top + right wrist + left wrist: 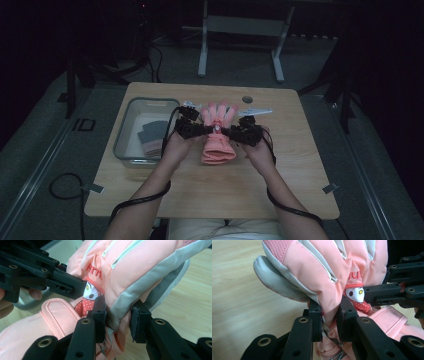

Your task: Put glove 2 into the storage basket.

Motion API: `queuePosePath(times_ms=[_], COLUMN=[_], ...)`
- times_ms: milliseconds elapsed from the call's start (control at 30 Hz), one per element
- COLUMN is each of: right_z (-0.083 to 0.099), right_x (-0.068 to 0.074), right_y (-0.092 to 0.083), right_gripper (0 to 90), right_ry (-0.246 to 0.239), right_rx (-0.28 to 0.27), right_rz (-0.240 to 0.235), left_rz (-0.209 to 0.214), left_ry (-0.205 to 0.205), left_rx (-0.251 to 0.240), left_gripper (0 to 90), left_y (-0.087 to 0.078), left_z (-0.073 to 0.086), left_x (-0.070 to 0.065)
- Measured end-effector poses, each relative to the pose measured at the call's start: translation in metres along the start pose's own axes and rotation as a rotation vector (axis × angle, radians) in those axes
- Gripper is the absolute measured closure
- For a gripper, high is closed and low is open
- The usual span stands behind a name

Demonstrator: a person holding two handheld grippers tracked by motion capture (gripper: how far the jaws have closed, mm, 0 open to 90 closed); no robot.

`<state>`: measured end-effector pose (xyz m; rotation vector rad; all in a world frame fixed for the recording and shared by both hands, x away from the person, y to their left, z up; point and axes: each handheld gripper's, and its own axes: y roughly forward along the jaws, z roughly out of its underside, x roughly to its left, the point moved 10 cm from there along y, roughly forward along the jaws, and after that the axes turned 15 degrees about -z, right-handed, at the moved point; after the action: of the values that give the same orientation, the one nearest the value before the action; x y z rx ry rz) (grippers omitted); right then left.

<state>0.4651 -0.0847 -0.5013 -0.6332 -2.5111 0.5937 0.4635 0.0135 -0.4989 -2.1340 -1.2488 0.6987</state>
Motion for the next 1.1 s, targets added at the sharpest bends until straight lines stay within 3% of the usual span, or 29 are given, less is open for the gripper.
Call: queuePosePath(times_ms=[267,567,700,767,1100], right_z=[-0.029,-0.057,-0.065,-0.074,-0.094], right_x=[0.018,0.042,0.051,0.061,0.088], right_y=[0.012,0.037,0.047,0.058,0.096], right_gripper=[69.4,69.5,69.4,69.4,69.4], right_ry=[-0.039,-0.078,-0.084,-0.093,-0.122], right_rx=[-0.016,-0.016,-0.017,-0.016,0.000], right_rz=[-0.020,-0.054,-0.071,-0.087,-0.146], left_rz=[-0.042,-0.089,-0.110,-0.126,-0.198], left_ry=[-0.022,-0.052,-0.063,-0.082,-0.133], left_rx=[-0.037,-0.057,-0.066,-0.075,-0.096], left_gripper=[76.0,76.0,76.0,76.0,76.0], left_y=[-0.027,-0.057,-0.067,-0.077,-0.104], left_z=[-0.011,-0.014,-0.014,-0.012,-0.001], left_x=[0.023,0.056,0.068,0.082,0.122])
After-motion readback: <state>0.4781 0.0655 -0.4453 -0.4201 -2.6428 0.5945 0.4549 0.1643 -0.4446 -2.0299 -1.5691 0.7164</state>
